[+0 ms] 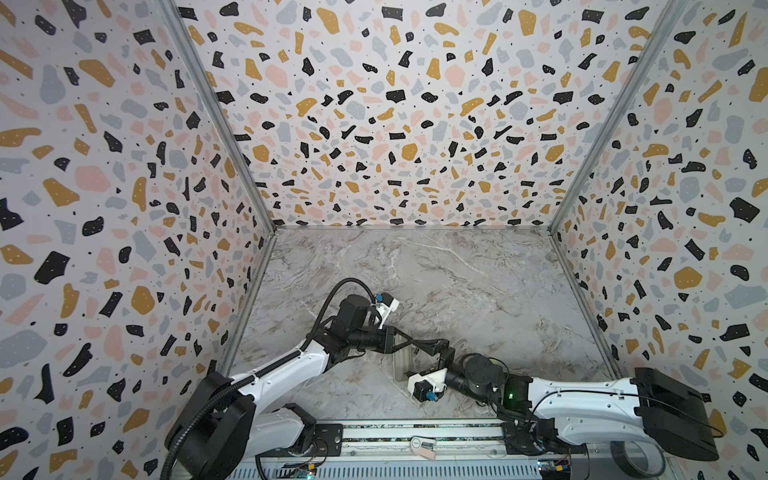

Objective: Load the batteries into the remote control

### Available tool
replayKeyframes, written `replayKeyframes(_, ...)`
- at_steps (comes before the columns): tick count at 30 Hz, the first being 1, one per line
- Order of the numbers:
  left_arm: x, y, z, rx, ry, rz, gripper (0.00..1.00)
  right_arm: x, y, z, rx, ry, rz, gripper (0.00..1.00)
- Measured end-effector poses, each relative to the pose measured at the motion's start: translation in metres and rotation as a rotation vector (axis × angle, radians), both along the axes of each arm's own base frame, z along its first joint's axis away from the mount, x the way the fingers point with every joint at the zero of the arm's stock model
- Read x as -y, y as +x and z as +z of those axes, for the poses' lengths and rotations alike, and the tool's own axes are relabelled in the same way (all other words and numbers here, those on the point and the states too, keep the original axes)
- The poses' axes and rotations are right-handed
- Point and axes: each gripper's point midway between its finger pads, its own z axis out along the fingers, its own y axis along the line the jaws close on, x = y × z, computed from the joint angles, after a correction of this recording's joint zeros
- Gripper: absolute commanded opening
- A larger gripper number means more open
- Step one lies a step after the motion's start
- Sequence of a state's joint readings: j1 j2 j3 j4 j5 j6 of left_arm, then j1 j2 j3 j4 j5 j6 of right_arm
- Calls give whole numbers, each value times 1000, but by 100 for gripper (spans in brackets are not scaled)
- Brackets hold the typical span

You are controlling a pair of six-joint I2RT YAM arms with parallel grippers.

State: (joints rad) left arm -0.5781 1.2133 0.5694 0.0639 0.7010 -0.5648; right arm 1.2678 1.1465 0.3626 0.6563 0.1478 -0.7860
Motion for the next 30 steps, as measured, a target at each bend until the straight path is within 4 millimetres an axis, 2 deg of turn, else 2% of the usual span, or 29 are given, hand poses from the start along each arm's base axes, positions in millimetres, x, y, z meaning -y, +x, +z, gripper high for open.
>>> replayKeyframes(4, 0, -1, 0, -2, -3, -4, 0, -1, 0, -15, -15, -42, 2, 89)
replayKeyframes(10, 1, -2, 1, -4, -8, -12, 0, -2, 3, -24, -19, -69, -13, 89)
replayKeyframes(19, 1, -3, 1, -7, -9, -12, 0, -5, 9, -17, -2, -49, -45, 88)
replayKeyframes(30, 0, -2, -1, -7, -8, -8, 0, -6, 10, -18, -1, -50, -44, 88)
